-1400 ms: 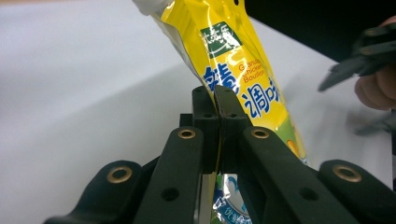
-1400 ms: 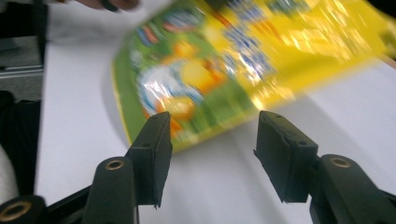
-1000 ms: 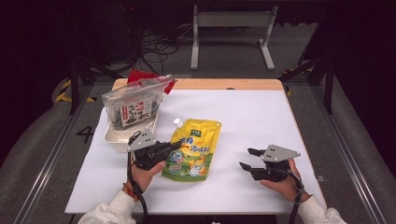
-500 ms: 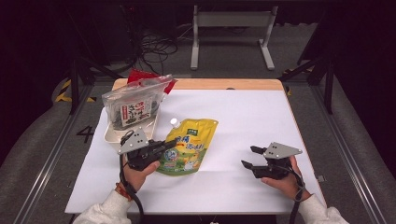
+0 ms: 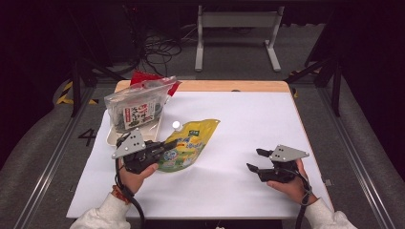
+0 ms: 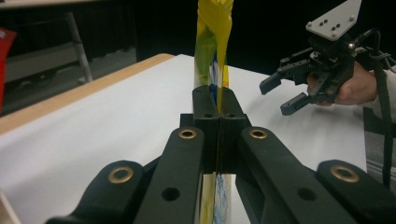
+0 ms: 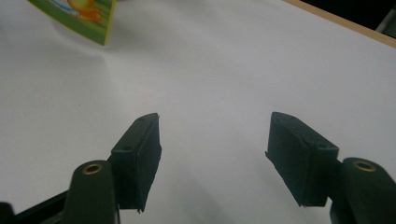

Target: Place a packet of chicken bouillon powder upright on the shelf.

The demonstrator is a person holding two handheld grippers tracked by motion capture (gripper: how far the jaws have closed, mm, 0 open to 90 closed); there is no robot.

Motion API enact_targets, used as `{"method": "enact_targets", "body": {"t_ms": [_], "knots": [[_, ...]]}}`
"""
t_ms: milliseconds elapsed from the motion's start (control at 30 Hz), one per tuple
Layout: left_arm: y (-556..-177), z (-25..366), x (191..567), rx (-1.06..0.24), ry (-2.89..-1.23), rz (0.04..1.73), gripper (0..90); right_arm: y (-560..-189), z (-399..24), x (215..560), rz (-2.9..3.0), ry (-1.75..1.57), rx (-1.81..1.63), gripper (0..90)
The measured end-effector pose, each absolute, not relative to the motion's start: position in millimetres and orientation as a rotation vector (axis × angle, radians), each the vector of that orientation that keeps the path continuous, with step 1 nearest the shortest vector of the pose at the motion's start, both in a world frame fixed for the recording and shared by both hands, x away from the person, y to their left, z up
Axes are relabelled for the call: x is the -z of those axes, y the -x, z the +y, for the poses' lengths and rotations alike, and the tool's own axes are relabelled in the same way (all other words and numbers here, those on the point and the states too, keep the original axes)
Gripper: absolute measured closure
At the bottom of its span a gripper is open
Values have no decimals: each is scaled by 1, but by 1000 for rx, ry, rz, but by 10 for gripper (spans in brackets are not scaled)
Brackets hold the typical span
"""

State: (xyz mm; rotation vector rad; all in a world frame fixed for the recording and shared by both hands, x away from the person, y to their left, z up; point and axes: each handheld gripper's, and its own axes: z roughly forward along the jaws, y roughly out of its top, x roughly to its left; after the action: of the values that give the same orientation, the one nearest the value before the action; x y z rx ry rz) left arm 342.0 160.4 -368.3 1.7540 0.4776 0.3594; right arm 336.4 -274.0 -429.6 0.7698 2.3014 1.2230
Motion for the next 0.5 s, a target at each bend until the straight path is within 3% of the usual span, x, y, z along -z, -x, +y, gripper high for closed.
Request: {"method": "enact_targets", "body": {"t_ms": [500], "knots": [[-351,223,335,-479,-1645,483,895,-335,-274,434,2306,-795,-1221,334]]}}
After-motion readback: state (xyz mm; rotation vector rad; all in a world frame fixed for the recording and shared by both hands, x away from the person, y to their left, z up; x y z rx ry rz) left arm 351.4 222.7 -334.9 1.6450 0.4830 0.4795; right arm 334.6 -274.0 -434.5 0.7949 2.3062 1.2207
